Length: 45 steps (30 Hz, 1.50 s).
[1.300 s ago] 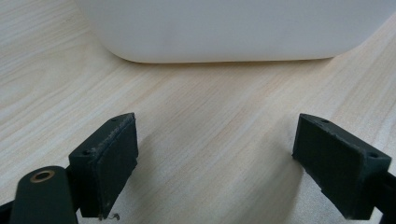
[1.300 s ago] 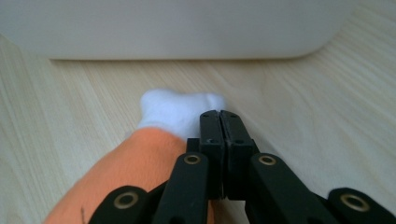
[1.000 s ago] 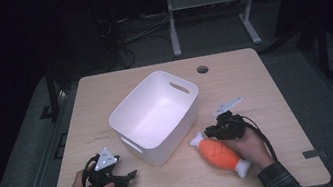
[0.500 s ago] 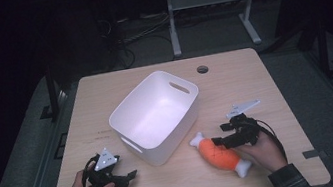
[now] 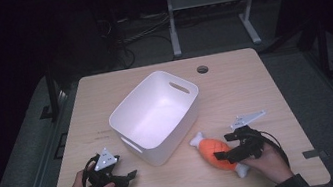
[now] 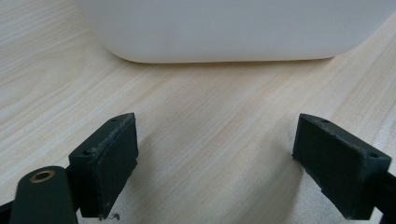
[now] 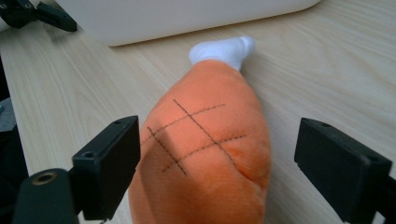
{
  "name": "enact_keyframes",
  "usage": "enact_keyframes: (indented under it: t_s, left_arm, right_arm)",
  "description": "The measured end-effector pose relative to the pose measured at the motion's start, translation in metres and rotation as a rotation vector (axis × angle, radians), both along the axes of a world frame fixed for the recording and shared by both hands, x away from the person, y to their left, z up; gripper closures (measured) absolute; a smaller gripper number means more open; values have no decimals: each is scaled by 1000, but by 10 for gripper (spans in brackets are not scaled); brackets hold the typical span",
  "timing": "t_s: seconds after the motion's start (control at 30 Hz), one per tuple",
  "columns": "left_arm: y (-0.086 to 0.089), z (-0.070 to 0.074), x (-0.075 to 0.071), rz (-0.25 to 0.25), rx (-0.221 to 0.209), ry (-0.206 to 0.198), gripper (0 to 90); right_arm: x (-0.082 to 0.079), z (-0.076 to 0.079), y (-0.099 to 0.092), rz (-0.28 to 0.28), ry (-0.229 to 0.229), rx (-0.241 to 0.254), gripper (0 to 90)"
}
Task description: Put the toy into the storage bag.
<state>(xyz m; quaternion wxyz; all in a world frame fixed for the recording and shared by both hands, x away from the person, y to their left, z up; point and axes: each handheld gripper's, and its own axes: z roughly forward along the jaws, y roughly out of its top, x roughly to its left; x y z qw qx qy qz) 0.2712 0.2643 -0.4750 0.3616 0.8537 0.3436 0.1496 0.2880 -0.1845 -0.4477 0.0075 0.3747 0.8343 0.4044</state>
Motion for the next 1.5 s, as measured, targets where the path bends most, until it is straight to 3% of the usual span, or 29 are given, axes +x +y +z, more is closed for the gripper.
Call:
enact_keyframes:
  t_s: [0.13,0.47,0.67,0.97,1.5]
  left_arm:
    - [0,0,0,0,0,0,132]
    - [0,0,0,-1,0,0,133]
    - [0,0,0,-1,0,-1,133]
    - [0,0,0,-1,0,-1,133]
    - [0,0,0,0,0,-1,132]
  right_arm:
    - [2,-8,6,17,34,-3,132]
    - [1,-14,17,72,59,-38,146]
    - [0,-17,19,114,85,-26,246]
    - [-1,-14,19,145,85,-16,365]
    - [1,1,7,171,36,-8,380]
